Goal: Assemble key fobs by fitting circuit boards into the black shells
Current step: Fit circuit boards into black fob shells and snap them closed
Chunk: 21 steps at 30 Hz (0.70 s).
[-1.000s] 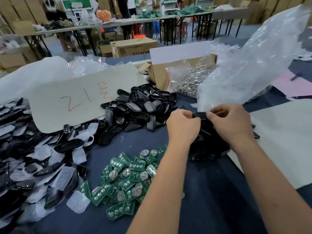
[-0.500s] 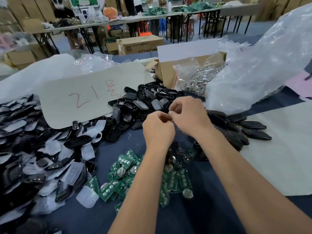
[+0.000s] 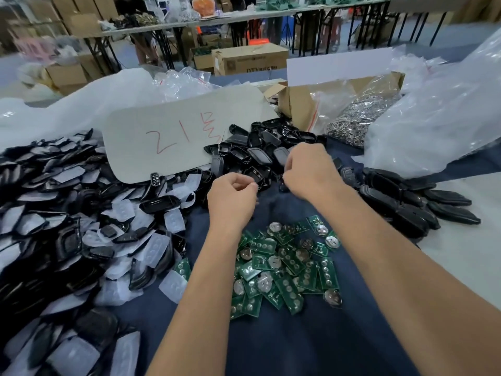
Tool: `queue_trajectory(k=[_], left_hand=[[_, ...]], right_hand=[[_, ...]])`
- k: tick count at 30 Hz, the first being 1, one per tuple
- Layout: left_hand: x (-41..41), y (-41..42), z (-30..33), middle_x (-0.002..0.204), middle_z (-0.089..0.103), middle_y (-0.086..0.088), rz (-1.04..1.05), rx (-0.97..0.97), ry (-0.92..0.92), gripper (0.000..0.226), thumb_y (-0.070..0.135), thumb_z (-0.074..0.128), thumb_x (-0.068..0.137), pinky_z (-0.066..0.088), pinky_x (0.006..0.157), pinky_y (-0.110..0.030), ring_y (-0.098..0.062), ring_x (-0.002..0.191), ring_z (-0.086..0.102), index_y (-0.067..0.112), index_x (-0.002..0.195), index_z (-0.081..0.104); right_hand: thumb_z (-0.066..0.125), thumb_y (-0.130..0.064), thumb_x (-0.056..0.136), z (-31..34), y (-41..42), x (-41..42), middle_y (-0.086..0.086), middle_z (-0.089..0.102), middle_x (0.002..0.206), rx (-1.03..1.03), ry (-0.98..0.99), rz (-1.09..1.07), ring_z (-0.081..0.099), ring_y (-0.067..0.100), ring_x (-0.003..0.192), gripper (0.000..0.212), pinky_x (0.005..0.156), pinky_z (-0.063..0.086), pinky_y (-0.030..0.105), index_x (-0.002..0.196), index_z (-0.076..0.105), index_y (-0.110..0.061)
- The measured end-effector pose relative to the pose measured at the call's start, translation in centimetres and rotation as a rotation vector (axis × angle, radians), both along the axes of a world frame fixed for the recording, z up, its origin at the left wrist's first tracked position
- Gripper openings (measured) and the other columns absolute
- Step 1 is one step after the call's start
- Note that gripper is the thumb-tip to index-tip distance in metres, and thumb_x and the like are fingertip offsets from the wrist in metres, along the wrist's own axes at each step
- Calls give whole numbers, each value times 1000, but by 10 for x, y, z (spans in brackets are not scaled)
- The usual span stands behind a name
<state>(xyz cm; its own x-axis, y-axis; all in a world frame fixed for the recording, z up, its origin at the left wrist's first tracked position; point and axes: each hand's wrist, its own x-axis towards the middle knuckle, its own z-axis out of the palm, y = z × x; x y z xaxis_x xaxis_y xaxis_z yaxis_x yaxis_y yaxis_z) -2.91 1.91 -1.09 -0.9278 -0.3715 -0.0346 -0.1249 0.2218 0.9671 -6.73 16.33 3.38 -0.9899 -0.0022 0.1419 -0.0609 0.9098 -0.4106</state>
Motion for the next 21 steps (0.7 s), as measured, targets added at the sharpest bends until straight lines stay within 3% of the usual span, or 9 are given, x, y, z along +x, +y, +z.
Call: queue_trajectory(k=[3,5,7,8,11,13,18,21], left_hand=[[7,-3,6,85,79,-2,-102,159,47,9,17,76,94,66,74,-40,-19,70,77,17,103,75],[12,-7,10,88,79,-11,-151,323,77,9,9,74,95,65,73,-35,-26,79,78,9,104,77],[17,-17,11,84,79,-14,-103,326,94,4,4,74,94,64,74,-34,-26,81,78,7,94,78],[19,-24,9,81,78,-12,-50,296,88,4,3,75,93,64,72,-32,-23,78,78,7,91,77],[24,-49,2,82,74,-11,102,301,77,5,2,72,95,60,62,-22,-18,64,75,4,90,73],[28,-61,-3,88,70,-12,134,317,93,5,2,69,97,58,58,-21,-21,58,73,5,93,71],[32,-63,-10,90,70,-9,79,282,128,10,1,68,97,59,63,-22,-22,64,76,10,99,71],[29,-61,-8,91,71,-9,32,287,145,15,-3,66,96,60,66,-22,-18,66,76,11,102,72]], right_hand=[[62,3,88,8,2,9,2,74,93,-257,-11,70,73,18,76,28,72,60,26,96,81,-15],[67,0,91,10,-6,19,4,76,93,-521,-99,190,74,18,63,18,66,64,29,97,76,-14],[72,-14,95,6,-13,26,6,75,93,-589,-115,259,74,20,63,5,65,63,34,99,68,-15],[74,-25,96,4,-14,27,3,73,91,-515,-95,276,73,18,68,13,65,61,32,99,66,-16],[78,-51,88,4,-8,33,1,73,88,51,-222,306,70,16,80,39,67,56,32,95,70,-13],[82,-49,85,4,-7,39,10,79,82,219,-429,319,71,20,65,48,68,61,37,95,71,-3],[83,-33,86,8,-17,42,16,75,71,223,-408,408,60,22,51,38,62,62,38,85,73,4],[82,-30,84,1,-19,38,3,74,62,-61,-261,405,70,18,56,21,55,60,31,76,76,-12]])
